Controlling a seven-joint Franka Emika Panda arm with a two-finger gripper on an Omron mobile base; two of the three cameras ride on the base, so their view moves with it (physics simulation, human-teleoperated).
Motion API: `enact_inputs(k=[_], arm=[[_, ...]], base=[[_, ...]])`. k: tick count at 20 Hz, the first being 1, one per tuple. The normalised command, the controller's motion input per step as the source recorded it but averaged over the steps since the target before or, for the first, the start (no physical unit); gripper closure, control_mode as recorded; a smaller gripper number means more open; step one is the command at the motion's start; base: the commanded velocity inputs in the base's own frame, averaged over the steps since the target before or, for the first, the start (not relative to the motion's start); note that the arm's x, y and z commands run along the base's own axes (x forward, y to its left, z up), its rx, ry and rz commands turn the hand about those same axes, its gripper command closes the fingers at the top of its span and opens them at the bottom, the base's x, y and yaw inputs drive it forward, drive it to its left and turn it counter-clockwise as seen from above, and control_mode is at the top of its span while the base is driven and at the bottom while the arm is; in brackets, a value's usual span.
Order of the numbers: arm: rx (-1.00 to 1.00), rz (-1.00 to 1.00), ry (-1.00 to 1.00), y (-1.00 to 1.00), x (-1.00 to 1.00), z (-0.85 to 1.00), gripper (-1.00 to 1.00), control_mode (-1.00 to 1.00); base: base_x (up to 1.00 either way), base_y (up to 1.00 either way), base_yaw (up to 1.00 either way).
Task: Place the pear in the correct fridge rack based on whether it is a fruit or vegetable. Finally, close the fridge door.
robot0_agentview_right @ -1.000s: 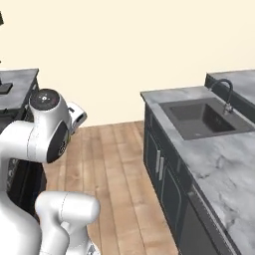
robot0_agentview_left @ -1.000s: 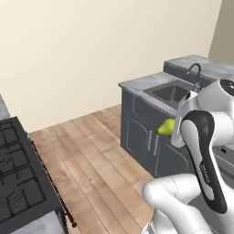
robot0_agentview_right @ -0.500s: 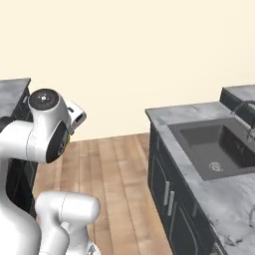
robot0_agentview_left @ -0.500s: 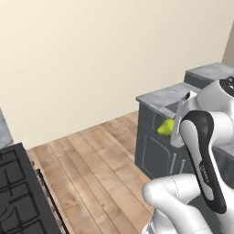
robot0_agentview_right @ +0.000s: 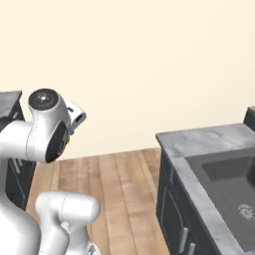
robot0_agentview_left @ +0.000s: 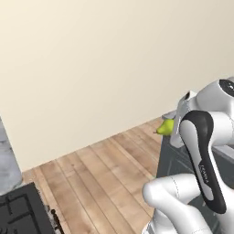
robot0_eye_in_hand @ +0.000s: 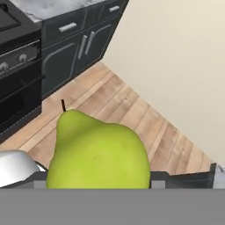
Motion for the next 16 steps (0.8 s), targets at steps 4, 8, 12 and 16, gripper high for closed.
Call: enact_inputs(k=[4, 8, 12, 16], arm=[[0.0, 0.0, 0.0, 0.0, 0.0, 0.0, 1.0, 1.0], [0.0, 0.0, 0.0, 0.0, 0.0, 0.0, 1.0, 1.0], [0.0, 0.0, 0.0, 0.0, 0.0, 0.0, 1.0, 1.0], [0.0, 0.0, 0.0, 0.0, 0.0, 0.0, 1.0, 1.0]], base=[[0.96, 0.01, -0.1], [0.85, 0.0, -0.15], [0.83, 0.01, -0.18], [0.81, 0.0, -0.26]])
